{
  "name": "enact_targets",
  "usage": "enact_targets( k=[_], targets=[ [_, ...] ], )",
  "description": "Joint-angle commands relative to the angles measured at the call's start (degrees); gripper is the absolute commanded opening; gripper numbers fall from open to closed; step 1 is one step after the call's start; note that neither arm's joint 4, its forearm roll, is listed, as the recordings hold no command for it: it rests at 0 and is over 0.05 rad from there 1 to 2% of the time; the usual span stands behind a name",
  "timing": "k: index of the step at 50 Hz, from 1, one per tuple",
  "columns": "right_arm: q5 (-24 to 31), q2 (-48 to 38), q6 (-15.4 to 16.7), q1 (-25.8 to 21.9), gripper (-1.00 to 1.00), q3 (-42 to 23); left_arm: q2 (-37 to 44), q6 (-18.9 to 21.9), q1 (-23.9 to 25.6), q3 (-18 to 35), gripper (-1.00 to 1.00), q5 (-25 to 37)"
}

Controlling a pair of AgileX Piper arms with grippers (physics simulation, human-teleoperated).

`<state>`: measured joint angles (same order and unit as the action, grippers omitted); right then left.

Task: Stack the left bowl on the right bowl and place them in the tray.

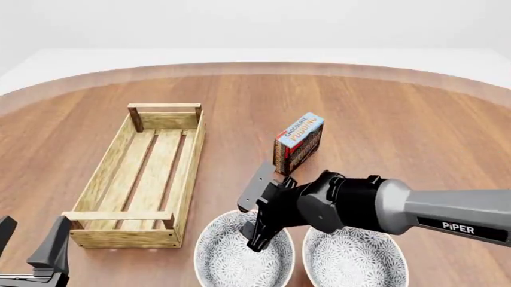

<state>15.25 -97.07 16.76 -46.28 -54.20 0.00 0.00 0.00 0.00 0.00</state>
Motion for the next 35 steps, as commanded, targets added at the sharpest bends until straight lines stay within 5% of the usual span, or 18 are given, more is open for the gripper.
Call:
enact_targets(
  k=[1, 32, 33, 35],
  targets=[
    [-0.49, -1.96, 0.09, 1.03, 1.0, 0.03, 0.0, 0.0, 0.0, 0.0, 1.0, 0.0],
    [-2.47, -5.13, -1.62, -0.84, 1.0, 0.89, 0.0, 0.0, 0.0, 0.0, 1.0, 0.0],
    [-2.38, -5.25, -0.99, -0.26, -1.0, 0.81, 0.0, 0.0, 0.0, 0.0, 1.0, 0.0],
    [-2.08, -4.86, -0.96, -0.3, -1.0, 0.64, 0.0, 0.0, 0.0, 0.0, 1.0, 0.0]
  ],
)
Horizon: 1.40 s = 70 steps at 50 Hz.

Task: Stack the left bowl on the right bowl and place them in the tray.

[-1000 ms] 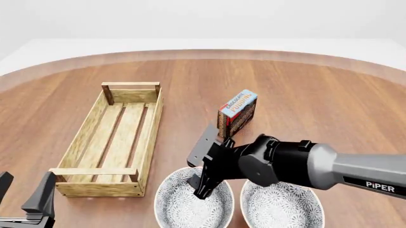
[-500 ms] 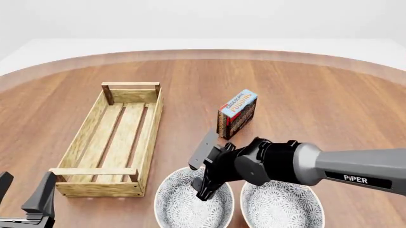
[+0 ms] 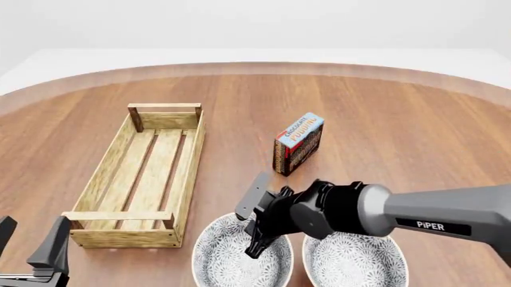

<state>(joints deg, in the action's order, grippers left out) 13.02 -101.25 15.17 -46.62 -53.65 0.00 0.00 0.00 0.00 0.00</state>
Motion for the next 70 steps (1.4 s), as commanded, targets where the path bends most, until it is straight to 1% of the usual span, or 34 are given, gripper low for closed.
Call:
enact_targets(
  k=[1, 16, 21, 27, 34, 41, 43, 48, 49, 70],
  targets=[
    [0.6, -0.21, 1.2, 0.42, -1.0, -0.14, 0.0, 0.0, 0.0, 0.0, 1.0, 0.0],
    [1.29, 1.01, 2.27, 1.4, -1.0, -0.13, 0.0, 0.0, 0.0, 0.0, 1.0, 0.0],
    [1.31, 1.8, 3.32, 2.39, -1.0, -0.1, 0.0, 0.0, 0.0, 0.0, 1.0, 0.0],
    [1.4, 3.76, 4.02, 2.0, -1.0, 0.03, 0.0, 0.0, 0.0, 0.0, 1.0, 0.0],
    [2.45, 7.64, 5.45, 1.43, -1.0, 0.17, 0.0, 0.0, 0.0, 0.0, 1.0, 0.0],
    [4.14, 10.42, 6.92, 2.23, -1.0, -0.14, 0.0, 0.0, 0.0, 0.0, 1.0, 0.0],
    [4.68, 12.03, 7.18, 1.35, -1.0, 0.08, 0.0, 0.0, 0.0, 0.0, 1.0, 0.0],
    [5.1, 13.89, 8.01, 1.41, -1.0, -0.43, 0.0, 0.0, 0.0, 0.0, 1.0, 0.0],
    [8.11, 21.1, 10.74, 1.14, -1.0, -3.37, 0.0, 0.0, 0.0, 0.0, 1.0, 0.0],
    [10.45, 25.32, 12.93, 1.8, -1.0, -6.1, 0.0, 0.0, 0.0, 0.0, 1.0, 0.0]
  ],
)
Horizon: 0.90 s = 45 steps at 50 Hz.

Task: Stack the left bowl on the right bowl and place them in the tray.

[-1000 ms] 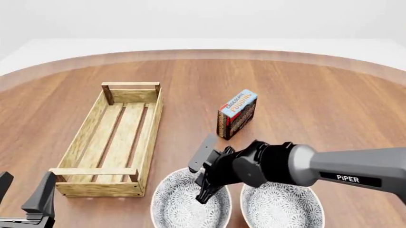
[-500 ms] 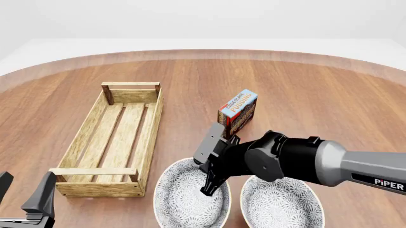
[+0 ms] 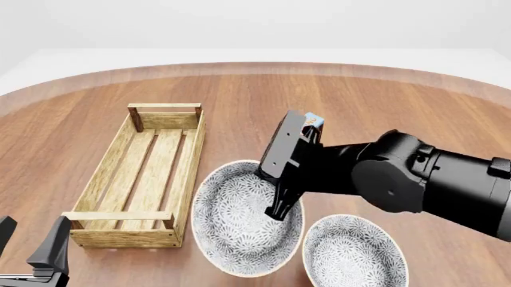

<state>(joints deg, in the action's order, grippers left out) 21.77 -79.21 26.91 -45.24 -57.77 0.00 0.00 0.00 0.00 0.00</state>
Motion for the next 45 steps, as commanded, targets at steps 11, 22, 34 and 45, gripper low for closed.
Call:
enact_targets(
  k=[11, 22, 34, 45],
  targets=[
    [4.92, 8.37, 1.05, 4.4, -1.0, -3.65, 0.0, 0.0, 0.0, 0.0, 1.0, 0.0],
    [6.92, 15.93, -4.61, 9.15, -1.0, -1.94, 0.0, 0.0, 0.0, 0.0, 1.0, 0.0],
    [11.35, 23.46, -9.86, 14.2, -1.0, -0.51, 0.0, 0.0, 0.0, 0.0, 1.0, 0.0],
    [15.23, 29.11, -13.4, 17.62, -1.0, 1.57, 0.0, 0.0, 0.0, 0.0, 1.0, 0.0]
  ],
)
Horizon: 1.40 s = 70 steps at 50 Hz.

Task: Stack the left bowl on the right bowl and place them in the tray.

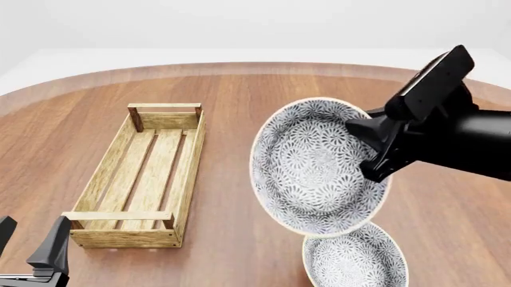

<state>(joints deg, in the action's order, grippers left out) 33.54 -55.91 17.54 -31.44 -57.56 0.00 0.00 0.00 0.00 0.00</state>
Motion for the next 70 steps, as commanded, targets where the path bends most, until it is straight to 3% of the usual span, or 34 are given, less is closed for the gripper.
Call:
enact_targets(
  k=[1, 4, 12, 28, 44, 70],
  targets=[
    [3.65, 6.6, -4.94, 3.87, -1.0, 1.7, 0.0, 0.0, 0.0, 0.0, 1.0, 0.0],
    [3.89, 7.38, -5.02, 4.58, -1.0, 2.71, 0.0, 0.0, 0.0, 0.0, 1.0, 0.0],
    [2.5, 11.51, -8.76, 9.21, -1.0, 8.39, 0.0, 0.0, 0.0, 0.0, 1.0, 0.0],
    [0.7, 15.67, -14.03, 10.76, -1.0, 16.13, 0.0, 0.0, 0.0, 0.0, 1.0, 0.0],
    [0.18, 16.59, -15.24, 10.18, -1.0, 18.87, 0.0, 0.0, 0.0, 0.0, 1.0, 0.0],
    [-5.06, 17.72, -18.88, 10.2, -1.0, 28.18, 0.0, 0.0, 0.0, 0.0, 1.0, 0.0]
  ],
)
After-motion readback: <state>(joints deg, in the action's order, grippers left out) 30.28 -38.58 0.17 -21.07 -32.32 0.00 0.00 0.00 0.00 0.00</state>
